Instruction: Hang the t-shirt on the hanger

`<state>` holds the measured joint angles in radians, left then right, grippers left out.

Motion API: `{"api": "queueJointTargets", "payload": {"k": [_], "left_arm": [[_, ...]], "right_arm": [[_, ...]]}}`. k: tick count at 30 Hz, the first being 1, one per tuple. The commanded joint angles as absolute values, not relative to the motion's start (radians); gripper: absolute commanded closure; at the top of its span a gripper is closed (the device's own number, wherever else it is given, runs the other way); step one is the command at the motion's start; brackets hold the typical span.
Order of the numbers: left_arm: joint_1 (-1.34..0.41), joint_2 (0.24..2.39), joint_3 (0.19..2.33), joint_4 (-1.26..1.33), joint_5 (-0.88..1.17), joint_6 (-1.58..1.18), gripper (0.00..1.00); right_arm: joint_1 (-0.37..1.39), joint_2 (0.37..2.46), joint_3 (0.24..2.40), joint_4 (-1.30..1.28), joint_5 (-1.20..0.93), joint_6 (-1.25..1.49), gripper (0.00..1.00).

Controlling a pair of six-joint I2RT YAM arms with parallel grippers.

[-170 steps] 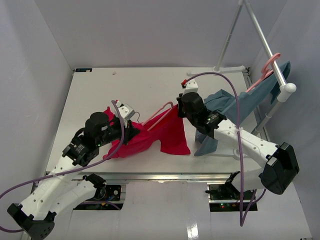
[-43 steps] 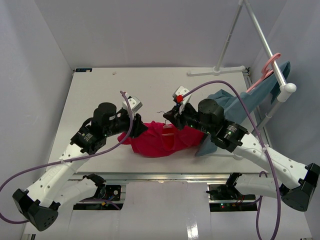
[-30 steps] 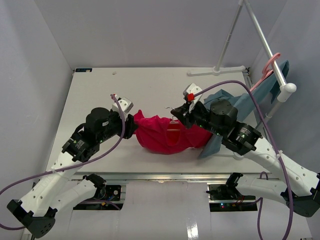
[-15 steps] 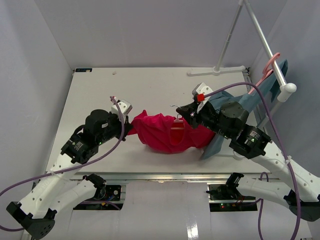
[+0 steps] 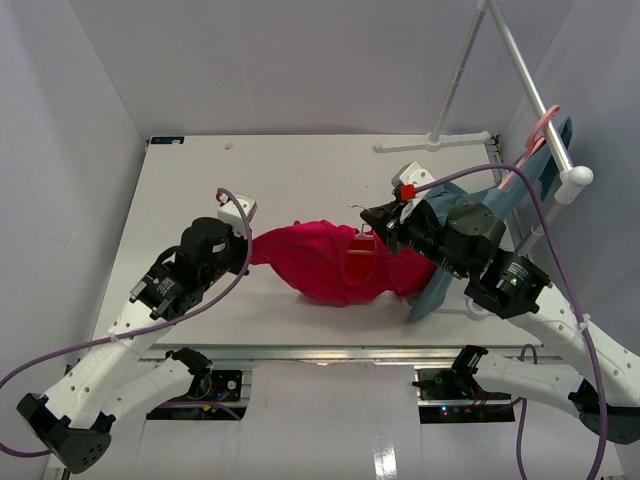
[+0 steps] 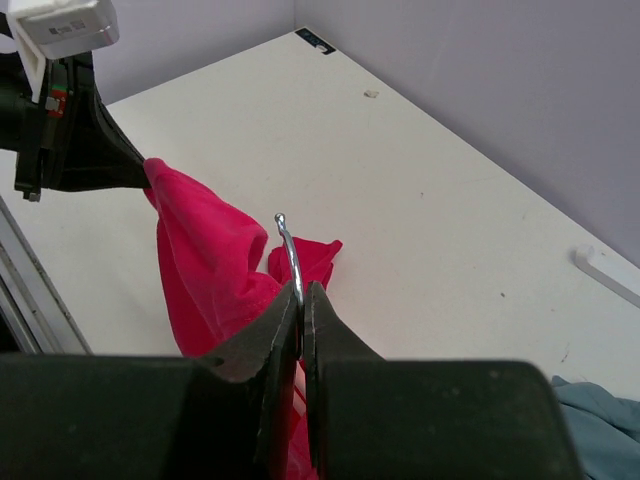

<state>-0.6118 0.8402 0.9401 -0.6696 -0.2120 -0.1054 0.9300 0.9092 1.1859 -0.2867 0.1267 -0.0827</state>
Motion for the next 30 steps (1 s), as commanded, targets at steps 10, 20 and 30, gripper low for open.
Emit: {"api": "queueJointTargets", "payload": {"k": [10, 20, 30], "left_arm": [[-0.610, 0.904, 0.924, -0.731, -0.620, -0.250, 1.00], [-0.609, 0.798, 0.972, -0.662, -0.023, -0.066, 0.50], [-0.609, 0.768, 1.022, -0.603, 0.160, -0.003, 0.43]], "right_arm": [[0.919, 0.931, 1.298, -0.201, 0.195, -0.098, 0.92], [0.914, 0.963, 1.318, -0.205, 0.167, -0.086, 0.92], [0.913, 0.978, 1.341, -0.212, 0.127, -0.059, 0.92]]}}
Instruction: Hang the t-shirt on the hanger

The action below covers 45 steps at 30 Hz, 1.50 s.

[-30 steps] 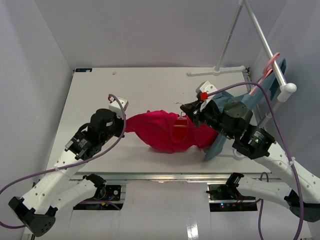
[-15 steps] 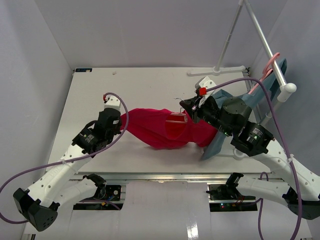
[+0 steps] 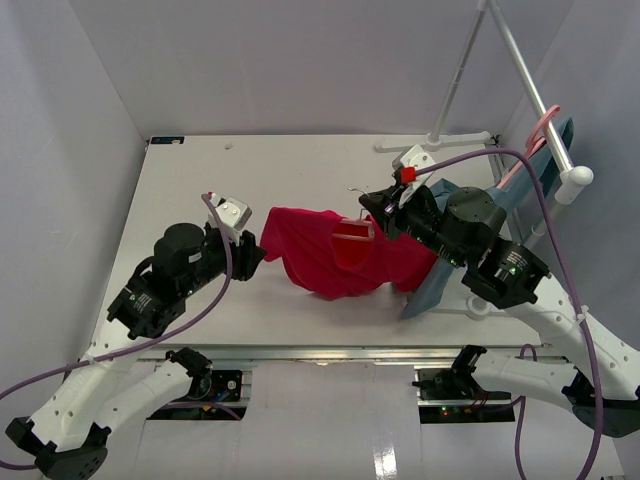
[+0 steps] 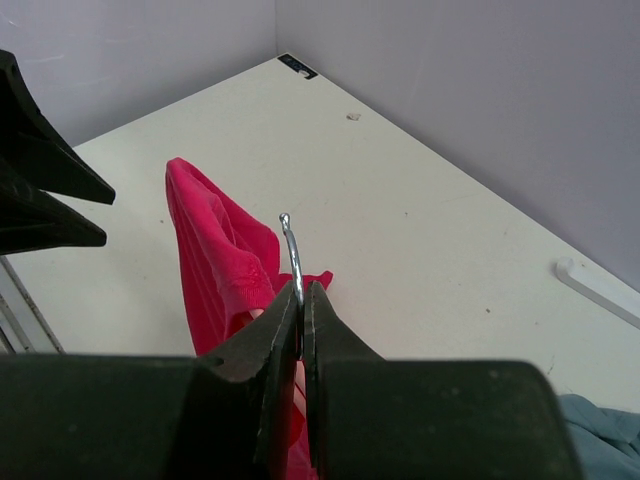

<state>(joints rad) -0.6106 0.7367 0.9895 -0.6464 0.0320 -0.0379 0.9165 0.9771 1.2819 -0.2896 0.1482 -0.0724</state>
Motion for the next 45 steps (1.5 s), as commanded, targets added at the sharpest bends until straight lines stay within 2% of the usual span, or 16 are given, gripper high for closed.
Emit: {"api": "queueJointTargets", "payload": {"k": [1, 12, 17, 18, 20, 22, 26, 35, 45], "left_arm": [[-0.609, 0.776, 1.024, -0.598, 0.152, -0.003, 0.43], [-0.609, 0.856, 0.996, -0.540, -0.040, 0.056, 0.43], [-0.609, 0.866, 0.979, -0.505, -0.035, 0.068, 0.42], [-0.609, 0.869, 0.976, -0.498, -0.015, 0.069, 0.45], [-0.609, 0.863, 0.967, -0.492, -0.003, 0.063, 0.77], [-0.609, 0.843, 0.954, -0.488, -0.013, 0.047, 1.00], [-0.609, 0.807, 0.928, -0.498, -0.068, 0.019, 1.00], [-0.609, 0.833, 0.914, -0.547, -0.359, -0.097, 1.00], [-0.609, 0.879, 0.905, -0.607, -0.489, -0.225, 1.00]], "right_arm": [[0.912, 0.979, 1.343, -0.210, 0.124, -0.057, 0.92], [0.913, 0.975, 1.354, -0.212, 0.083, -0.035, 0.92], [0.913, 0.969, 1.353, -0.210, 0.069, -0.030, 0.92], [0.913, 0.968, 1.353, -0.210, 0.070, -0.029, 0.92], [0.911, 0.965, 1.352, -0.209, 0.080, -0.030, 0.92], [0.911, 0.968, 1.350, -0.207, 0.089, -0.034, 0.92], [0.909, 0.976, 1.351, -0.201, 0.132, -0.053, 0.92], [0.877, 1.007, 1.384, -0.197, 0.205, -0.064, 0.92], [0.850, 1.064, 1.426, -0.195, 0.257, -0.046, 0.92]]}}
